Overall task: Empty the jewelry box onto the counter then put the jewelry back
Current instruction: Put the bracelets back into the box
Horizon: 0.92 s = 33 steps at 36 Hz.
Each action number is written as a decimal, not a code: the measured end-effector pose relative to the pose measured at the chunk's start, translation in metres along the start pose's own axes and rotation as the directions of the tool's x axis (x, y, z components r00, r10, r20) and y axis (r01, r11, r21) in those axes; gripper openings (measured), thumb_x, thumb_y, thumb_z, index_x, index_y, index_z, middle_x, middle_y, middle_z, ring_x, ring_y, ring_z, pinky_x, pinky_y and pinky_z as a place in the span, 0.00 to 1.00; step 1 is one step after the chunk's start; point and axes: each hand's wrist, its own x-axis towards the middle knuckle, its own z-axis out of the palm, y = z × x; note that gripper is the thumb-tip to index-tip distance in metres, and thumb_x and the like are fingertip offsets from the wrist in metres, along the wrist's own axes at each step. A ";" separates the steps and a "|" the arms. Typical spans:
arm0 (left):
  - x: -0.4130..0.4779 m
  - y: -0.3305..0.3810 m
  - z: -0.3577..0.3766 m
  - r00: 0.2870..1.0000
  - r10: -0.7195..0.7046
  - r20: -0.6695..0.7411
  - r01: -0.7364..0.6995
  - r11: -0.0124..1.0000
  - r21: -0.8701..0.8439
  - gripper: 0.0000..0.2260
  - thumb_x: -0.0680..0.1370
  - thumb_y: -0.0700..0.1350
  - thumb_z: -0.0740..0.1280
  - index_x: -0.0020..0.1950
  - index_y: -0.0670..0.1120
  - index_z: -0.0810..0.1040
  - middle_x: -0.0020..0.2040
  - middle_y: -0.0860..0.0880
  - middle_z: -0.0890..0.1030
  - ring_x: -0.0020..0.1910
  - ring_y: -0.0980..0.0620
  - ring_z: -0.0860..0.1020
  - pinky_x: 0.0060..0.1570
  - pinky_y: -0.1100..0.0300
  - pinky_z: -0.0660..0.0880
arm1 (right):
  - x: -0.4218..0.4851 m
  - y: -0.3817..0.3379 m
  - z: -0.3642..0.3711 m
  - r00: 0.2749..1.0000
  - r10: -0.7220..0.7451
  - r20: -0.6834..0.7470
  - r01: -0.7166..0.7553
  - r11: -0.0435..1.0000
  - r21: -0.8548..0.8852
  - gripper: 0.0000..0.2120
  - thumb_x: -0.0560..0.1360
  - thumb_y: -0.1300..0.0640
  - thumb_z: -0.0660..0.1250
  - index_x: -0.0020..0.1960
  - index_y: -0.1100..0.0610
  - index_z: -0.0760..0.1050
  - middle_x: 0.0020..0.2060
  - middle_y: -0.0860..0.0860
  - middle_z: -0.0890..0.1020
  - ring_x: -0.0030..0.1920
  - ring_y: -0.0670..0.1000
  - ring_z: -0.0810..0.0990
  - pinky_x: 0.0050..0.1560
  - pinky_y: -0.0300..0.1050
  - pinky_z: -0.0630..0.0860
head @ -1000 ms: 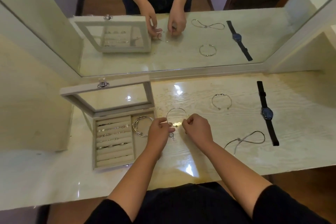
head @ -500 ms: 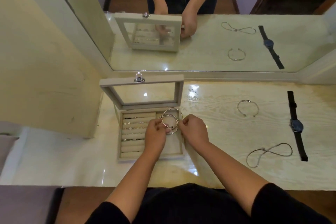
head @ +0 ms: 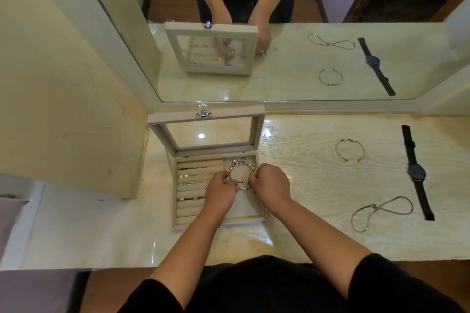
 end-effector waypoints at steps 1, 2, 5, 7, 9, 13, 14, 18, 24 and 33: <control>0.000 0.001 -0.001 1.000 0.004 0.000 -0.004 1.000 0.022 0.16 0.75 0.35 0.58 0.63 0.41 0.72 0.49 0.44 0.80 0.53 0.44 0.79 0.55 0.53 0.74 | 0.000 -0.001 0.000 1.000 -0.001 -0.004 0.001 1.000 -0.015 0.15 0.76 0.56 0.58 0.31 0.59 0.66 0.39 0.58 0.81 0.38 0.59 0.77 0.35 0.42 0.65; 0.000 0.001 -0.001 1.000 0.012 -0.002 -0.012 0.999 0.046 0.16 0.75 0.35 0.58 0.63 0.41 0.72 0.51 0.43 0.80 0.53 0.44 0.79 0.57 0.52 0.74 | 0.000 -0.001 0.001 1.000 -0.001 -0.007 0.001 1.000 -0.030 0.16 0.76 0.56 0.58 0.30 0.58 0.63 0.39 0.59 0.81 0.38 0.58 0.76 0.35 0.43 0.64; -0.001 0.003 -0.004 0.999 0.046 -0.009 -0.045 0.993 0.106 0.14 0.75 0.35 0.58 0.57 0.43 0.77 0.51 0.42 0.81 0.53 0.44 0.79 0.58 0.51 0.74 | -0.001 -0.003 0.002 1.000 0.004 0.002 -0.004 0.999 -0.053 0.19 0.76 0.56 0.58 0.29 0.55 0.57 0.36 0.57 0.78 0.37 0.56 0.73 0.36 0.43 0.63; -0.001 0.004 -0.005 0.998 0.063 -0.015 -0.061 0.990 0.126 0.11 0.75 0.35 0.58 0.49 0.45 0.78 0.49 0.42 0.82 0.52 0.42 0.80 0.56 0.50 0.74 | -0.001 -0.004 0.003 1.000 0.009 0.010 -0.009 0.998 -0.067 0.19 0.76 0.56 0.58 0.29 0.55 0.57 0.37 0.57 0.78 0.41 0.59 0.77 0.36 0.43 0.64; -0.001 0.003 -0.007 0.997 0.070 -0.016 -0.067 0.988 0.137 0.11 0.75 0.36 0.58 0.50 0.43 0.79 0.49 0.42 0.82 0.53 0.42 0.79 0.55 0.51 0.73 | -0.002 -0.005 0.003 1.000 0.011 0.012 -0.010 0.997 -0.082 0.16 0.76 0.56 0.58 0.31 0.58 0.61 0.42 0.59 0.80 0.44 0.59 0.79 0.36 0.43 0.65; -0.001 0.003 -0.011 0.996 0.093 -0.013 -0.089 0.979 0.185 0.15 0.75 0.36 0.59 0.58 0.41 0.78 0.54 0.39 0.81 0.56 0.41 0.77 0.56 0.52 0.73 | -0.002 -0.005 0.005 1.000 0.016 0.016 -0.014 0.996 -0.089 0.16 0.76 0.56 0.58 0.31 0.58 0.61 0.44 0.59 0.80 0.44 0.60 0.78 0.37 0.44 0.65; -0.001 0.003 -0.011 0.995 0.103 -0.008 -0.100 0.976 0.196 0.15 0.75 0.36 0.59 0.59 0.41 0.78 0.54 0.39 0.81 0.56 0.41 0.77 0.56 0.52 0.73 | -0.001 -0.005 0.006 1.000 0.018 0.015 -0.017 0.996 -0.088 0.18 0.76 0.56 0.58 0.30 0.56 0.58 0.44 0.59 0.80 0.43 0.59 0.77 0.37 0.44 0.65; -0.003 0.003 -0.011 0.991 0.135 0.017 -0.135 0.957 0.256 0.15 0.76 0.35 0.57 0.57 0.42 0.79 0.53 0.38 0.81 0.54 0.38 0.77 0.51 0.51 0.73 | -0.002 -0.006 0.006 1.000 0.028 0.005 -0.027 0.996 -0.086 0.19 0.76 0.56 0.59 0.29 0.54 0.56 0.39 0.58 0.77 0.39 0.58 0.75 0.36 0.44 0.64; -0.003 0.002 -0.011 0.989 0.142 0.051 -0.151 0.929 0.338 0.16 0.76 0.36 0.57 0.62 0.40 0.76 0.57 0.39 0.80 0.57 0.41 0.76 0.55 0.54 0.71 | 0.000 -0.003 0.008 1.000 0.021 0.009 -0.021 0.998 -0.058 0.19 0.75 0.54 0.61 0.29 0.55 0.58 0.44 0.60 0.81 0.45 0.60 0.79 0.36 0.44 0.64; -0.003 0.001 -0.008 0.994 0.107 0.030 -0.111 0.964 0.242 0.14 0.77 0.37 0.58 0.62 0.41 0.75 0.59 0.41 0.79 0.59 0.43 0.76 0.60 0.52 0.71 | -0.002 0.001 0.005 0.999 0.023 0.028 -0.026 0.994 0.107 0.13 0.77 0.51 0.62 0.41 0.61 0.74 0.39 0.58 0.83 0.44 0.57 0.80 0.43 0.47 0.73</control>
